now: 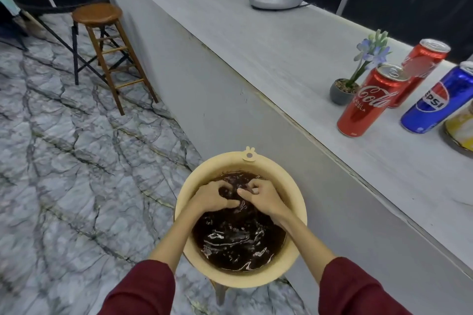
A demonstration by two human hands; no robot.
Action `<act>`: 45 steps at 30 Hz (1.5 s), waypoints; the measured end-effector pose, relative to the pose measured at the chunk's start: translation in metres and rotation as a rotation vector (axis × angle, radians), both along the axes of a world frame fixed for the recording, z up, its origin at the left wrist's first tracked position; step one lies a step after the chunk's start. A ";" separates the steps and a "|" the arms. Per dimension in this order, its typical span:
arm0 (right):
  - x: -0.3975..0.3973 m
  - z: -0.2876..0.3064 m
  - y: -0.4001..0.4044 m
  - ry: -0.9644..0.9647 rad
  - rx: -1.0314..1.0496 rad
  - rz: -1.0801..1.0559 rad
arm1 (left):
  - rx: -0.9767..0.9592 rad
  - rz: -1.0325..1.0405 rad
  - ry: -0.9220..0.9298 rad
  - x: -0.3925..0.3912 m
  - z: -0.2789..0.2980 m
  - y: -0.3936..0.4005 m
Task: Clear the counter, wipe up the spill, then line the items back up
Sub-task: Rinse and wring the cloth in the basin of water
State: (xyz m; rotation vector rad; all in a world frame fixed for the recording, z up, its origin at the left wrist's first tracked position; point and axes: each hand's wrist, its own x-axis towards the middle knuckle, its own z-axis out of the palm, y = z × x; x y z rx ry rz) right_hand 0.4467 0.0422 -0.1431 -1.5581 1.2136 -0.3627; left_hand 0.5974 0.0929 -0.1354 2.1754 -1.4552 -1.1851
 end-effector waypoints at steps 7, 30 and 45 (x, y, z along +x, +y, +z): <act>-0.020 0.012 -0.010 -0.134 0.124 0.003 | -0.029 -0.157 0.267 -0.002 0.005 -0.013; -0.020 0.006 -0.003 0.051 0.213 0.221 | -0.150 -0.330 -0.245 0.015 0.014 0.011; -0.029 0.007 -0.008 0.540 -0.168 0.528 | -0.245 -0.390 -0.152 -0.017 -0.013 0.014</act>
